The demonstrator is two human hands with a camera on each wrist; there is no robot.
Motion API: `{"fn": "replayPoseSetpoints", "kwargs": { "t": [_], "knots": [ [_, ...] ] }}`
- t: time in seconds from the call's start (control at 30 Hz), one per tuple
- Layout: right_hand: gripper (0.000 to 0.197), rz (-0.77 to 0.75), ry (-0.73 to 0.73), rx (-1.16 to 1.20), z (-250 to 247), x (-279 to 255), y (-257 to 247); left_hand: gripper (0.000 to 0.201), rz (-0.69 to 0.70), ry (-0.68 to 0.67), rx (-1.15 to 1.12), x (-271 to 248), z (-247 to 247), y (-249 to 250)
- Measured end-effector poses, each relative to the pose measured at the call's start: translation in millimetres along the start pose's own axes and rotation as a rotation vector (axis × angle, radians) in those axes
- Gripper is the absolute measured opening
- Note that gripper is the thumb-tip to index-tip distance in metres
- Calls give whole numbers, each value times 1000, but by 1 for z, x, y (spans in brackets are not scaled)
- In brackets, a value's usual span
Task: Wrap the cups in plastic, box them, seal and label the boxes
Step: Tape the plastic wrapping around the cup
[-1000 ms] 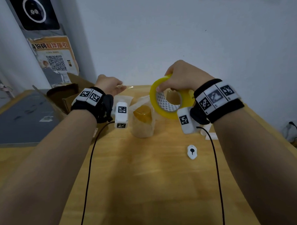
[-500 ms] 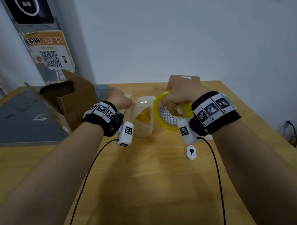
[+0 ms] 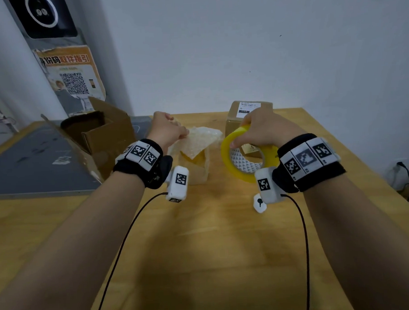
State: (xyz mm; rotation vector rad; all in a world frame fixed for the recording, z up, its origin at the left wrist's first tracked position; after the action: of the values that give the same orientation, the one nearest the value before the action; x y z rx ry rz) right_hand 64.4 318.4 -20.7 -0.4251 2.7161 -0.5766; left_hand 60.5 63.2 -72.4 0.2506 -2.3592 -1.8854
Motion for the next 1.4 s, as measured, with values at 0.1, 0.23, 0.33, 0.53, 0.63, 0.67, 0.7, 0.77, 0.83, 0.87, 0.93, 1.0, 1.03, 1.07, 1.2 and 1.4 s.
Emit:
{"fn": "replayPoseSetpoints", "kwargs": {
  "t": [0.1,0.23,0.33,0.53,0.63,0.67,0.7,0.77,0.83,0.87,0.93,1.0,1.03,1.07,1.2,1.4],
  "knots": [
    [75,1,-24,7,11,0,9,50,-5,8,8,-8,7,-9],
    [75,-24,-26,40,27,5,16,47,-15,57,81,-7,6,-17],
    [74,-31,-23,73,35,10,17,44,16,89,211,-6,3,-14],
    [75,-28,-26,48,41,20,16,45,-37,102,467,-3,-6,-18],
    [75,-1,-26,21,44,23,18,52,-65,81,459,-3,-11,-29],
    [75,5,-25,20,45,23,19,54,-66,73,419,-5,-10,-32],
    [76,10,-25,20,46,24,19,54,-62,70,387,-6,-10,-34],
    [77,14,-27,15,48,26,18,54,-76,53,341,-6,-9,-36],
    [79,17,-34,11,50,28,17,57,-130,21,337,-8,-8,-38],
    [79,19,-37,14,51,29,17,62,-156,8,331,-7,-9,-40],
    [79,20,-43,14,52,31,17,70,-211,-29,296,-7,-8,-47],
    [78,19,-42,9,53,32,16,73,-272,-68,238,-11,-2,-55],
    [78,20,-42,8,54,33,15,77,-294,-79,193,-13,1,-57],
    [78,21,-41,7,54,33,15,83,-315,-89,153,-13,3,-61],
    [78,25,-35,5,54,34,15,89,-347,-89,71,-11,9,-65],
    [78,25,-29,4,56,35,13,105,-358,-86,20,-13,14,-71]
  ]
}}
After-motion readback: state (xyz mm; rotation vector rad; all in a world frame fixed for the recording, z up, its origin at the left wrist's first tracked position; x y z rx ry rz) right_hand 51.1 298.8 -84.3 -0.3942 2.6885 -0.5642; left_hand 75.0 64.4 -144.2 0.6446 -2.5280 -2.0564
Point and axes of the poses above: each hand's wrist, its own x-axis towards the middle knuckle, its own z-axis out of the palm, y = z × x, the point moved 2 cm from there along x, towards the middle knuckle, and after that the axes turned 14 degrees about -y, right-handed, at the moved point
